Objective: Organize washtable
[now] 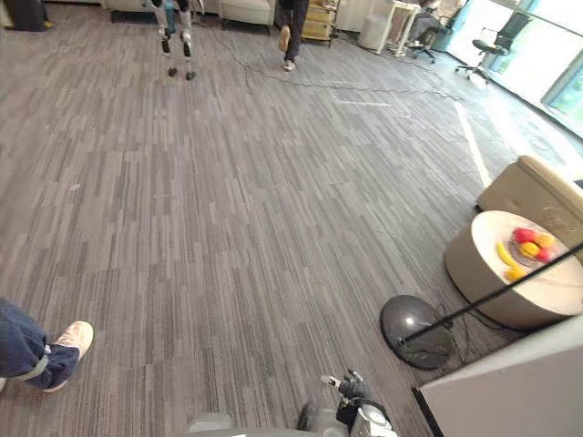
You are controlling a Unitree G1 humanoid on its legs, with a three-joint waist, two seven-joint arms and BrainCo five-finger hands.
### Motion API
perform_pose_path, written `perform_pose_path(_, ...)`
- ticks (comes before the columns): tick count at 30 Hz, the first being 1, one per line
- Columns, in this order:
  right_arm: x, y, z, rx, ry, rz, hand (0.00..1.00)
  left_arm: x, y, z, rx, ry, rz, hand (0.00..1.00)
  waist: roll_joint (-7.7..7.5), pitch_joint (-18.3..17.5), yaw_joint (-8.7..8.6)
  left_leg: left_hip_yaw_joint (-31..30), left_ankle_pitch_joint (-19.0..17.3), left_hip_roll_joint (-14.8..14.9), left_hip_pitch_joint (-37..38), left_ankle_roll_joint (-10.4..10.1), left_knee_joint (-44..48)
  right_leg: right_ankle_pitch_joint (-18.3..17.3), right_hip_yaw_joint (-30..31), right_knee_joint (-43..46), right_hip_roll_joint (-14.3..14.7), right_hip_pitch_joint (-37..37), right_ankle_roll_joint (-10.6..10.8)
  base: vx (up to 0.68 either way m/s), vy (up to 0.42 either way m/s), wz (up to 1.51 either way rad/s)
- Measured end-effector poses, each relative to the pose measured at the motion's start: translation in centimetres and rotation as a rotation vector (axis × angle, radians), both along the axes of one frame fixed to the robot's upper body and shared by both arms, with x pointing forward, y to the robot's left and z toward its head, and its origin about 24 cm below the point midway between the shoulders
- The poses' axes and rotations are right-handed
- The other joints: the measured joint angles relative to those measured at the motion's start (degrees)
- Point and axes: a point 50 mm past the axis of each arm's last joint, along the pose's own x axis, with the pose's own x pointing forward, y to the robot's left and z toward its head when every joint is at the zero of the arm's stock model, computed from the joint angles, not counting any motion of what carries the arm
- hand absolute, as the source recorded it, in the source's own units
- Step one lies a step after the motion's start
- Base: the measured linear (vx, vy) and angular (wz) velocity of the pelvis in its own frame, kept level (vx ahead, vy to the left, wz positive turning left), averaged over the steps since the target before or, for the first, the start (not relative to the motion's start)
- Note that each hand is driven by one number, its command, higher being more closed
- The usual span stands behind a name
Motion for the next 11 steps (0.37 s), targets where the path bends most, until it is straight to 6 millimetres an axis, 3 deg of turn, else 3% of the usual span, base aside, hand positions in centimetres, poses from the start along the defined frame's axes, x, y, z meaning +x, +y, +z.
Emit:
perform_pose_path(4,-0.2,0.2,-0.1,-0.005,0.006,0.012,0.00,0.1,-0.4,0.0,-0.002,-0.004,-0.009,0.00,0.02,-0.9,0.03,-0.7,0.0,0.7,-1.0,-1.0,-2.5,0.0,-1.2,-10.2,1.9,3.1,0.0,0.19,-0.134,0.06)
perform_pose_path(7,-0.4,0.0,-0.1,-0.021,0.016,0.006,0.00,0.3,-0.4,0.0,0.005,-0.003,-0.044,0.00,0.36,-1.2,-0.07,-1.6,0.3,0.2,0.4,-1.5,-4.5,0.0,-2.0,-11.9,2.1,4.7,0.0,0.09,-0.026,0.13)
perform_pose_path(11,-1.1,0.5,-0.4,-0.019,0.046,0.045,0.00,0.4,0.4,0.1,0.037,0.010,-0.082,0.00,-0.63,-2.8,0.22,-2.1,0.7,-1.0,0.4,-0.8,-5.4,0.1,-2.3,-13.6,1.8,5.3,0.2,0.05,0.027,0.08)
